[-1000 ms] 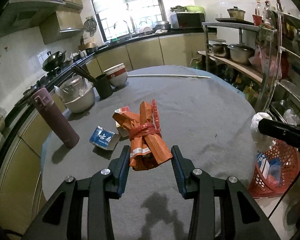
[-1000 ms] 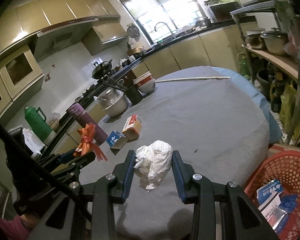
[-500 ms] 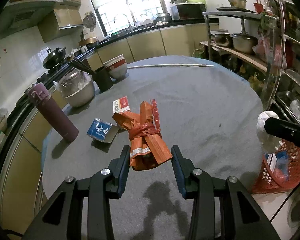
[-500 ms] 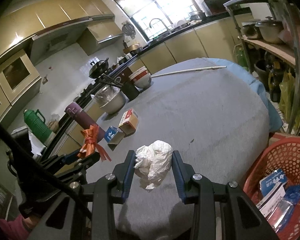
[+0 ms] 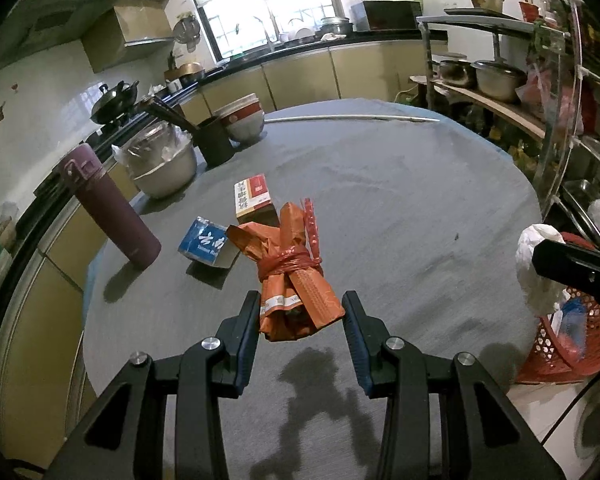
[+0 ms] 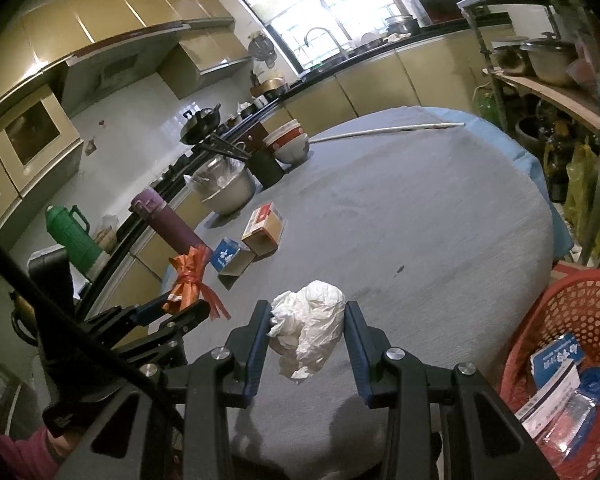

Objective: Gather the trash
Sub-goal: 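Carry the orange bag and tissue toward the red basket with both tools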

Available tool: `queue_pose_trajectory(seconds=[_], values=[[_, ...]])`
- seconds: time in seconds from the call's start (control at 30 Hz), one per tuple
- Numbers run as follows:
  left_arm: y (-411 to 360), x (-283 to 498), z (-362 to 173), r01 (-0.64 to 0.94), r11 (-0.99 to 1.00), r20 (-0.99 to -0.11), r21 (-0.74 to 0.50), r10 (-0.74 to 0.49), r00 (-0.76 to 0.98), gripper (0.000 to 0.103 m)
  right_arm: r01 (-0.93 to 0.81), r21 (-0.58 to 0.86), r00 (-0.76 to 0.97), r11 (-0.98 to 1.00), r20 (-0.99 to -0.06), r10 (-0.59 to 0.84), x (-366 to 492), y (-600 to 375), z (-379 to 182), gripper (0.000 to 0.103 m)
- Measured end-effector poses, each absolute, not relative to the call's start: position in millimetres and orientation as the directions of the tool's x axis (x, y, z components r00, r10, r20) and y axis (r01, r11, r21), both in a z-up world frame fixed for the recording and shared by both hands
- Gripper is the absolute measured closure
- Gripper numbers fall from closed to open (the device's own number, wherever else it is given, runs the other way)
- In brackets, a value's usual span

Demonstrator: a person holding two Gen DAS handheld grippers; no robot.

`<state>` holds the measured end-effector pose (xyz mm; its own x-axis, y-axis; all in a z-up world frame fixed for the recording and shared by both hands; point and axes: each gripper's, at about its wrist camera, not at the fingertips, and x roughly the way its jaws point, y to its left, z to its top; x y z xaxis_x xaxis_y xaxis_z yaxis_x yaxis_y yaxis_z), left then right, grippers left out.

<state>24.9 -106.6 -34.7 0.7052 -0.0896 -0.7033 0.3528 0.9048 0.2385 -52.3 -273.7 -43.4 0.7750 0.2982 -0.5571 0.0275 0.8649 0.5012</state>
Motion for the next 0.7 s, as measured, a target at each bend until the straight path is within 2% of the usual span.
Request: queue_pose_trajectory(seconds=[0.7], values=[[-102.3,24.1,-42.5,0.351,0.904,-0.719,0.244,-0.074,0.691,0.06,0.017,0.497,0.754,0.868,-0.577,0.315,-42.7,-260.4,-58.0,0.063]])
